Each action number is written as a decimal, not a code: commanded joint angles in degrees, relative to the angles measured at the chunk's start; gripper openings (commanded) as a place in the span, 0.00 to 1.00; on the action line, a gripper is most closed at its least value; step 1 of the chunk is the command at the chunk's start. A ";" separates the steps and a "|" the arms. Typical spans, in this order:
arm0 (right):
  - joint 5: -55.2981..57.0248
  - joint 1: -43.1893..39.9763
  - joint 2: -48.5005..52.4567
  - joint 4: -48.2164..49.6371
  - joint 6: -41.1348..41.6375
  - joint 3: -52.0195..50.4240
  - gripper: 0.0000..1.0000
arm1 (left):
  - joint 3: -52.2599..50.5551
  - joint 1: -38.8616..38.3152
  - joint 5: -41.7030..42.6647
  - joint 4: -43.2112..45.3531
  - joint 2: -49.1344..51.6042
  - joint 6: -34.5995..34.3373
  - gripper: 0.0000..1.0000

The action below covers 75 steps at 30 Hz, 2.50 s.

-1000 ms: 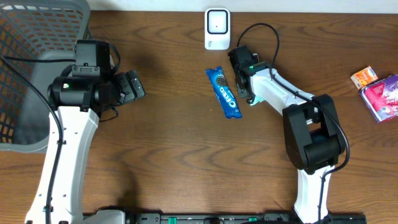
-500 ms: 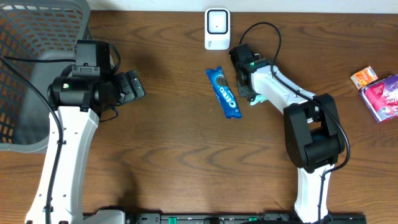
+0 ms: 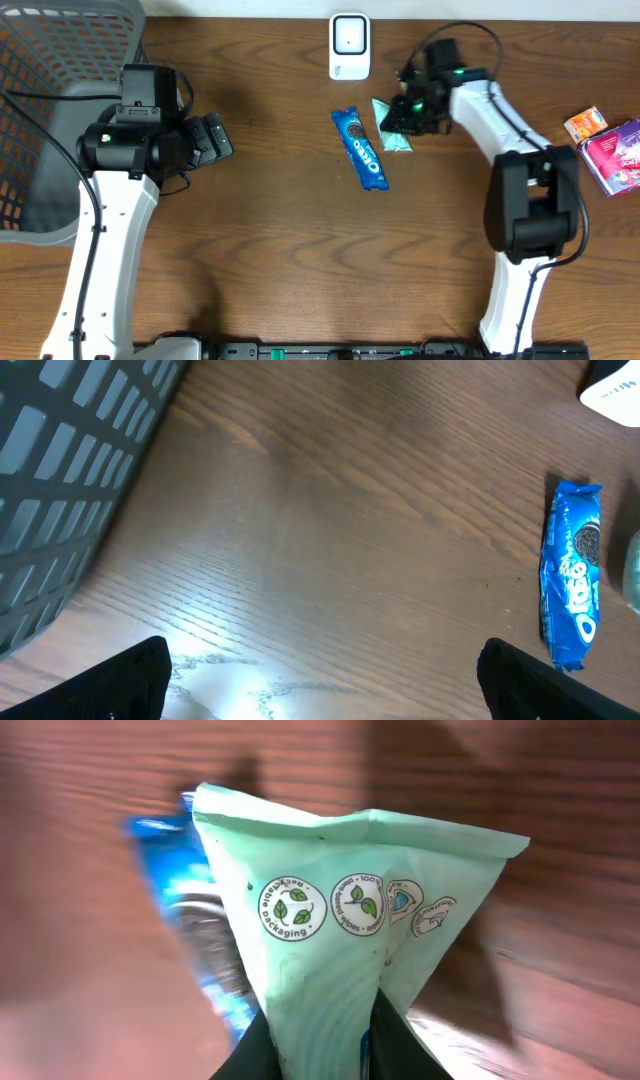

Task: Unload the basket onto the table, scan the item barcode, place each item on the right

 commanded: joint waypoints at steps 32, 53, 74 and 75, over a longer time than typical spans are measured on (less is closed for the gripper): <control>-4.20 -19.39 -4.98 18.25 9.81 -19.21 0.45 | 0.31 0.13 -0.70 -0.07 0.22 -0.11 0.98; 11.78 -12.48 -13.07 6.93 -0.55 -15.58 0.01 | 0.31 0.13 -0.70 -0.07 0.22 -0.11 0.98; 20.50 -6.60 -1.70 7.10 1.49 -15.65 0.01 | 0.31 0.13 -0.70 -0.07 0.22 -0.11 0.98; 20.26 -6.60 -1.49 6.67 1.51 -15.65 0.01 | 0.31 0.13 -0.70 -0.07 0.22 -0.11 0.98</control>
